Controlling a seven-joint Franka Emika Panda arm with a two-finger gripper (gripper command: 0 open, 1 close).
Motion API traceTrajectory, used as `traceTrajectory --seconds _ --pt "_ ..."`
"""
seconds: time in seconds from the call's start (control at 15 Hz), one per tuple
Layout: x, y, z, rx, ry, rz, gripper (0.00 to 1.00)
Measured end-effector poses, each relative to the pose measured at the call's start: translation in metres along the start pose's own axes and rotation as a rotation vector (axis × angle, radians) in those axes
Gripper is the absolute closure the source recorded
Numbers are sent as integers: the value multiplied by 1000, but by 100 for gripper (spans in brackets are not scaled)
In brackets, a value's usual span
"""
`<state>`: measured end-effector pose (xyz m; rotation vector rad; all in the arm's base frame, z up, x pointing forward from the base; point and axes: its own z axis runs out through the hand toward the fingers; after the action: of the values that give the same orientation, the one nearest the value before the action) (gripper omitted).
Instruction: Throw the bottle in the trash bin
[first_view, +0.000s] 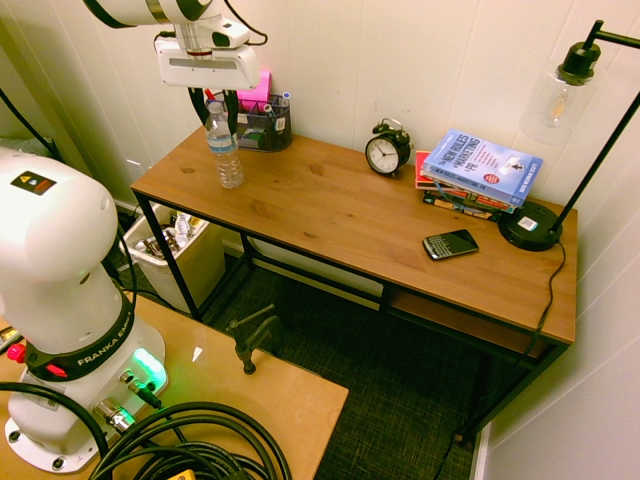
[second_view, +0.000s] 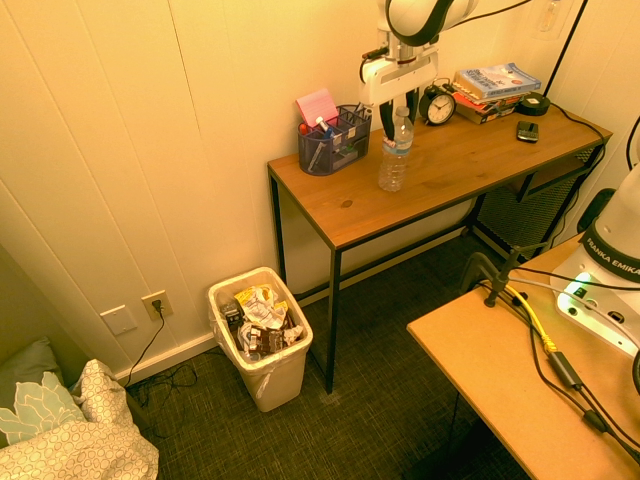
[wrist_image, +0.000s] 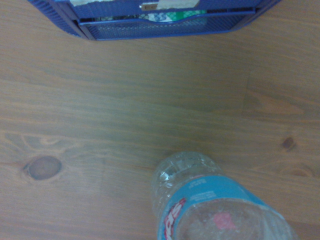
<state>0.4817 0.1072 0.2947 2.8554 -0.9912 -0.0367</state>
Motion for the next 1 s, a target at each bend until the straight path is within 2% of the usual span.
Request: traceTrajectory --seconds 0.27,0.53,0.8,1.0 --pt "-16 -14 -15 15 24 -28 100" --pt "-84 -54 -57 31 75 -117 100" --pt "-165 -118 -75 18 136 -245 100" --pt "-218 -183 -56 -28 148 -339 100"
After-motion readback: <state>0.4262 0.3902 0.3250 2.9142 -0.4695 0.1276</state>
